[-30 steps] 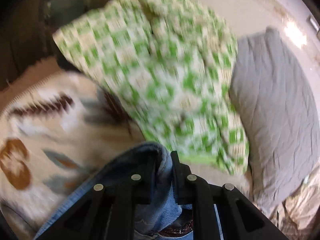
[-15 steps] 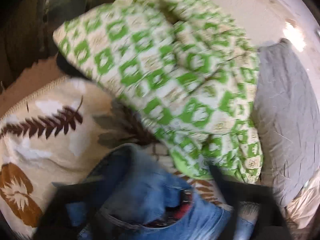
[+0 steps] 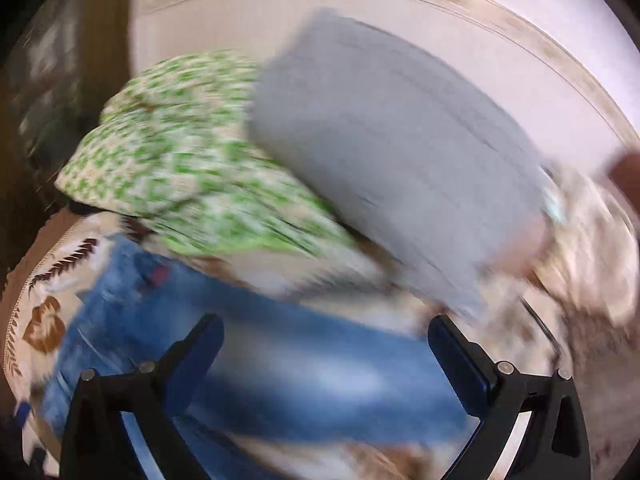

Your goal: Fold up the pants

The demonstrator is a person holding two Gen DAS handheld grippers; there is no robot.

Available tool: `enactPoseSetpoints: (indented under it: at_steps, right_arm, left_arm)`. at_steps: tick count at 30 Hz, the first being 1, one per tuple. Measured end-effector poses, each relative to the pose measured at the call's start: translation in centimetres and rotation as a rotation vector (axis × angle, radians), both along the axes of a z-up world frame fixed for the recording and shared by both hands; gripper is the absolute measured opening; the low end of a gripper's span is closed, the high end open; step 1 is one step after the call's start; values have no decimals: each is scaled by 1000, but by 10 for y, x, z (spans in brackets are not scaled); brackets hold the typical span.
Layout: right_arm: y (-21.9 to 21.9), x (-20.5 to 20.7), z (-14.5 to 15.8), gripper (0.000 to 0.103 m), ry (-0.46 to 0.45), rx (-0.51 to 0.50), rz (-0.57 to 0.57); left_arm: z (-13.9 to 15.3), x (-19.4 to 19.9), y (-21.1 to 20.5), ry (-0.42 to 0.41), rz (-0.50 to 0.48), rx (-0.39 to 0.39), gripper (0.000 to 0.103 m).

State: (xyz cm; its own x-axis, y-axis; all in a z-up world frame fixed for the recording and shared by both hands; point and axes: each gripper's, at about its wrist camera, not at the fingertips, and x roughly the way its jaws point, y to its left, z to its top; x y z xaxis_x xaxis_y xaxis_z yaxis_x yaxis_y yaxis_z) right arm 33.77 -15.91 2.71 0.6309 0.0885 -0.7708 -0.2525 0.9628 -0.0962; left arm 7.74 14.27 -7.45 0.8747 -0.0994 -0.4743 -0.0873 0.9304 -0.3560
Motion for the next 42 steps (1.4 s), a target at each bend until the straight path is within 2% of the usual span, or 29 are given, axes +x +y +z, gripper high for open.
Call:
enactPoseSetpoints:
  at_steps: [4,6,9,10,11,13,15,19,22,25,27,30,33,38,40,42]
  right_arm:
    - [-117,-37,9,103,5,41,-132]
    - [-169,-53,9,103,17,81,-186]
    - [-219,-65,1,103,56,159,-226]
    - [-227,-64,-3,103,72,175,-233]
    - [-237,-64,-8,103,93,195,-239]
    - [-250,-61,-20,103,123,239,-245]
    - [-259,-55,-29,103,154,297,-247]
    - [-260,-31,-51,103,215,410,-234]
    - [-257,-5,-71,103,264,469,-228]
    - [-250,26,-94,103,318,487,-214]
    - [-244,49,-112,103,346,482,-193]
    - [-238,83,-141,103,393,460,-171]
    - [-234,112,-166,103,437,459,-169]
    - [-237,145,-204,102,525,451,-181]
    - [-239,151,-215,100,556,445,-178]
    - [-237,156,-225,90,580,447,-161]
  left_arm:
    - [16,28,-48,34,-166,11,103]
    - [33,48,-78,48,-291,19,103]
    - [50,75,-113,99,-468,43,103]
    - [55,86,-127,131,-536,68,103]
    - [61,102,-147,172,-610,125,103]
    - [66,121,-165,209,-640,205,103]
    - [67,152,-182,269,-654,272,103]
    - [58,207,-202,361,-695,294,103]
    - [41,246,-217,415,-707,353,103]
    - [27,266,-232,387,-759,480,103]
    - [13,279,-247,353,-830,590,103]
    - [-8,297,-263,343,-921,692,103]
    - [-25,321,-270,381,-956,697,103]
    - [-45,360,-275,409,-959,624,103]
    - [-52,371,-276,422,-949,613,103]
    - [-60,381,-278,442,-954,590,103]
